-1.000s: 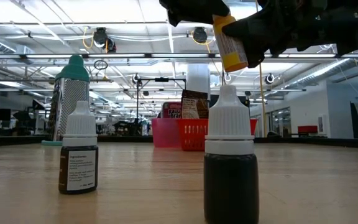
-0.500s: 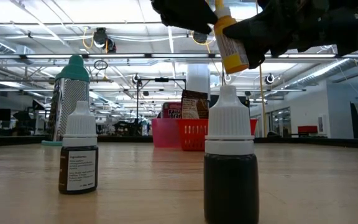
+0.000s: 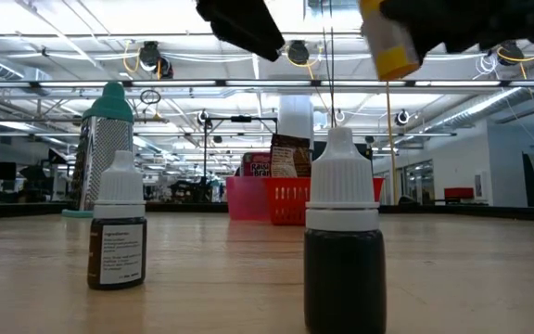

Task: Pick & Place Kitchen Items
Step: Put the yellow food coloring bottle into the orange bin

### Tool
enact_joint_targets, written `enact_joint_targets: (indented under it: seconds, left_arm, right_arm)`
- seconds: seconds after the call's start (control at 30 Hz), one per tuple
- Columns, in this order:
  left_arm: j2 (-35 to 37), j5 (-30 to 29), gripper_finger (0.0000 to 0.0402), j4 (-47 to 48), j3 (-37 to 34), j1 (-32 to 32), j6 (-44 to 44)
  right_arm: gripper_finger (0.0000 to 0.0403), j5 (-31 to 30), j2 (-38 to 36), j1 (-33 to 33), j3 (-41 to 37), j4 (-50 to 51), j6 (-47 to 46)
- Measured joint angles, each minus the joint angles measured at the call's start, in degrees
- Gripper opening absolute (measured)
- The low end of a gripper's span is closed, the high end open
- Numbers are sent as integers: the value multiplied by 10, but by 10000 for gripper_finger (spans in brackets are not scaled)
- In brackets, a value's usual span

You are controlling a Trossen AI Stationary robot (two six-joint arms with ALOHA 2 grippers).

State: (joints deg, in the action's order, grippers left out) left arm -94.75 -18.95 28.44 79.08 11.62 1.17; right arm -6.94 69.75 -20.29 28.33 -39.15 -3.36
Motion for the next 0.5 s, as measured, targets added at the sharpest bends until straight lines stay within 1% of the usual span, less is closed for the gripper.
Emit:
enact_joint_targets:
  seconds: [0.27, 0.5]
  left_arm:
    - [0, -2, 274, 0, 1, 1, 1]
    - [0, -2, 274, 0, 1, 1, 7]
  right_arm:
    - [136, -2, -57, -100, 0, 61, 0]
    - [136, -3, -53, -200, 0, 56, -11]
